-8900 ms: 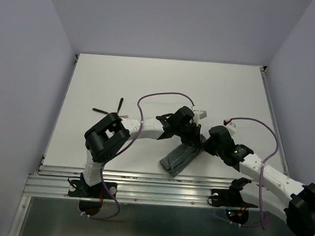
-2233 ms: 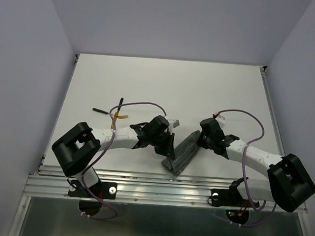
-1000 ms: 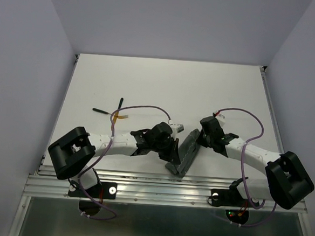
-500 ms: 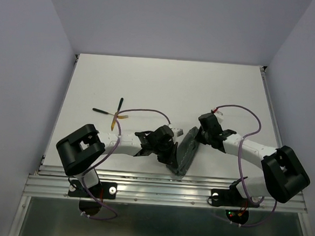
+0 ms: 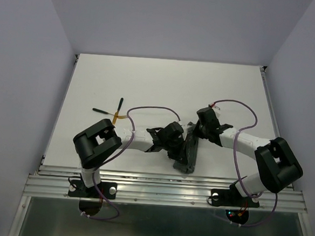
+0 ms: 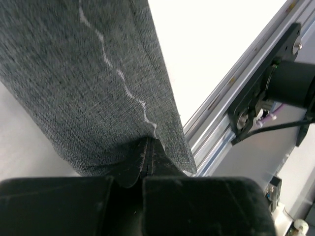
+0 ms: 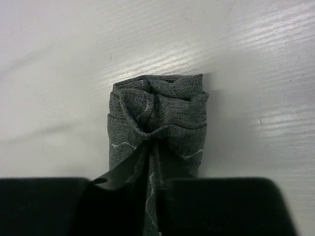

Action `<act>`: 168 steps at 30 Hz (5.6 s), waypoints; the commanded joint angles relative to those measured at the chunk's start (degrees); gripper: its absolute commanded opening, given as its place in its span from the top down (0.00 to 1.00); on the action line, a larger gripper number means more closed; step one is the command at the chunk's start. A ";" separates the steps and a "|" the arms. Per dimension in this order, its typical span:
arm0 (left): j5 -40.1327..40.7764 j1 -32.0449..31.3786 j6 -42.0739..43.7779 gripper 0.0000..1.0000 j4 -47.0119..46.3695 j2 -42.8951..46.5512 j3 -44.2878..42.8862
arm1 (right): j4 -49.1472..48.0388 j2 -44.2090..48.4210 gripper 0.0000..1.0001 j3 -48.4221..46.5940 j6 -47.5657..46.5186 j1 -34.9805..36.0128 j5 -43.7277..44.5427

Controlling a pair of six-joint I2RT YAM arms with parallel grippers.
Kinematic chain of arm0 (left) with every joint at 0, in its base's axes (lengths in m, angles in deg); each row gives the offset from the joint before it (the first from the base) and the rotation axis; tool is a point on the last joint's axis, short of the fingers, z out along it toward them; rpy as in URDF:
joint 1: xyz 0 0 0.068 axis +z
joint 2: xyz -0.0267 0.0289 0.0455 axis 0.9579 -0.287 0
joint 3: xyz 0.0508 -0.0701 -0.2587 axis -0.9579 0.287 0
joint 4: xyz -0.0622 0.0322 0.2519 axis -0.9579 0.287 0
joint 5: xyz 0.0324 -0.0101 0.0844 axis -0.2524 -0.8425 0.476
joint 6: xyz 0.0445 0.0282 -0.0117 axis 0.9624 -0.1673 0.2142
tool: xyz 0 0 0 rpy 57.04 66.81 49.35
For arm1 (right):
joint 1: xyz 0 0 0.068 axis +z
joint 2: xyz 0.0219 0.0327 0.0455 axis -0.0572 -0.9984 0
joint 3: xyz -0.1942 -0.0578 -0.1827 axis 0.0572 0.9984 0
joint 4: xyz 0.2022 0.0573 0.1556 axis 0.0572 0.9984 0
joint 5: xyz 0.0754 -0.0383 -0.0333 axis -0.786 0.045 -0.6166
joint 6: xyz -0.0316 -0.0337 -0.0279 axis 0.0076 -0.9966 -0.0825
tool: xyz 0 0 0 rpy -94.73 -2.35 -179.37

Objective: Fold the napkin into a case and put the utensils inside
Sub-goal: Stuff the top corner of the smaller-rectangle-folded napkin into the folded napkin, then pick up the smaller rectangle-folded napkin from the center of the board, then turn over the smaller rectangle-folded napkin at the center of the board.

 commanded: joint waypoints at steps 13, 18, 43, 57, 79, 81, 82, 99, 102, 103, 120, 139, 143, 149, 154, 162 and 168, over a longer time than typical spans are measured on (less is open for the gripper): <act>6.87 3.06 4.28 1.00 10.54 8.33 -7.07 | 11.92 13.18 0.61 -3.43 -2.16 -1.32 0.61; 7.40 4.20 4.28 1.00 10.55 7.37 -7.07 | 16.14 18.89 0.60 -1.69 -1.37 -1.32 0.35; 1.07 4.73 5.07 1.00 5.89 -4.06 -10.24 | 3.76 16.97 0.36 15.99 3.81 -1.32 -16.96; 1.50 6.39 5.95 1.00 6.50 2.95 -9.54 | 2.96 18.89 0.99 18.19 7.33 -1.32 -14.07; 16.01 13.34 13.07 0.69 23.55 11.75 -17.00 | -2.67 7.74 0.60 7.03 9.80 -1.32 -11.26; 16.10 13.17 12.99 0.54 23.90 11.58 -17.44 | 0.57 9.05 0.46 6.50 7.96 -1.32 -9.33; 15.66 13.17 13.16 0.43 23.90 11.49 -17.88 | 1.81 9.93 0.34 6.33 7.43 -1.84 -8.54; 33.49 -1.76 5.34 0.28 36.63 -2.21 -32.99 | 21.33 29.97 0.19 10.37 4.07 -19.86 -6.51; 36.74 -4.05 3.41 0.25 39.01 -7.39 -37.64 | 21.51 31.28 0.18 11.07 5.65 -20.39 -6.86; 37.88 -4.50 3.06 0.25 39.63 -8.28 -38.62 | 21.51 31.90 0.18 11.24 6.01 -20.39 -6.95; 48.53 -8.28 1.47 0.41 48.69 -22.61 -50.05 | 22.74 36.22 0.15 12.83 6.01 -20.39 -8.00; 36.44 -5.47 11.12 1.00 39.66 -20.07 -44.54 | 22.74 35.86 0.15 12.30 5.66 -20.39 -8.18; 25.89 -1.96 14.38 1.00 32.62 -13.66 -39.35 | 22.74 35.95 0.15 11.95 5.31 -20.39 -8.18; 10.40 2.44 15.97 1.00 26.99 -8.90 -36.08 | 22.57 36.21 0.15 10.46 4.35 -20.39 -8.62; -1.36 4.64 15.80 1.00 22.07 -8.72 -33.71 | 22.39 36.83 0.16 8.00 1.45 -20.39 -10.02; -12.19 5.87 16.24 1.00 15.48 -10.92 -32.65 | 22.83 37.62 0.16 4.92 1.53 -20.39 -10.46; -23.53 8.15 14.40 1.00 6.09 -14.16 -30.10 | 23.09 37.01 0.16 2.64 1.09 -20.39 -10.46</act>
